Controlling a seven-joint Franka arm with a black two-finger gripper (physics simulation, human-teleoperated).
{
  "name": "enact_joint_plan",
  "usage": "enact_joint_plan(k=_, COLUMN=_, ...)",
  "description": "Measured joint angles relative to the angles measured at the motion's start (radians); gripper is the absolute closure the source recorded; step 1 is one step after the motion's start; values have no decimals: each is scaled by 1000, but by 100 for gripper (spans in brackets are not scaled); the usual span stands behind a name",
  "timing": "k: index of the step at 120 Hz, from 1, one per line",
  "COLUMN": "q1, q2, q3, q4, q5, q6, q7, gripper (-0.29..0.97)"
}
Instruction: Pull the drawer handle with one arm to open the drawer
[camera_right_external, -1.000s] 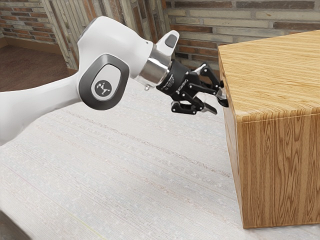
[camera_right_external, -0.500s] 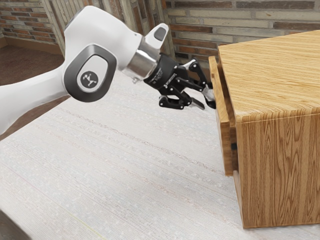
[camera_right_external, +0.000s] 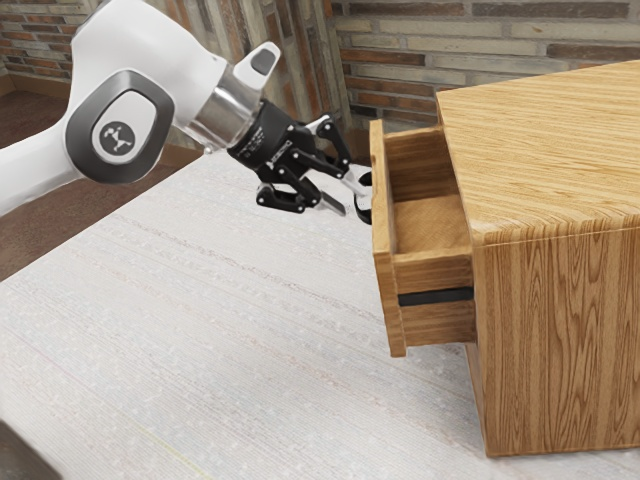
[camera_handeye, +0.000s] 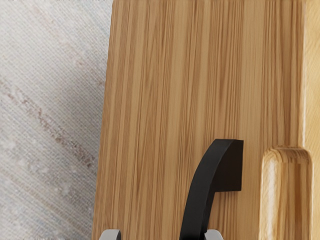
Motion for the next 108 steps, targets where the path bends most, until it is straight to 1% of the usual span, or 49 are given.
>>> enact_joint_plan(k=18, q1=18, q2=-13, q3=-32, q4=-19, q5=-1, q6=-25, q7=6, gripper=55)
enact_joint_plan(k=29, q1=51, q2=-17, q3=-66, q4=-35, q5=-2, q6=-36, q7=8, gripper=55)
enact_joint_plan(k=40, q1=102, q2=-35, q3=-106, q4=-64, q5=-1, q6=-49, q7=10, gripper=55)
enact_joint_plan(k=59, q1=171, q2=-66, q3=-144, q4=-106, q5=2, q6=-66, q7=12, gripper=55)
enact_joint_plan(k=69, q1=242, q2=-74, q3=-203, q4=-131, q5=-1, q6=-77, q7=14, gripper=56)
enact_joint_plan(k=85, q1=379, q2=-78, q3=-340, q4=-175, q5=-5, q6=-102, q7=16, gripper=56)
enact_joint_plan(k=93, q1=491, q2=-55, q3=-422, q4=-176, q5=-11, q6=-148, q7=16, gripper=55)
enact_joint_plan(k=98, q1=605, q2=-32, q3=-485, q4=-174, q5=-23, q6=-195, q7=16, gripper=52)
enact_joint_plan(k=101, q1=678, q2=-15, q3=-521, q4=-172, q5=-33, q6=-225, q7=17, gripper=47)
enact_joint_plan(k=108, q1=926, q2=51, q3=-613, q4=-152, q5=-74, q6=-301, q7=22, gripper=36)
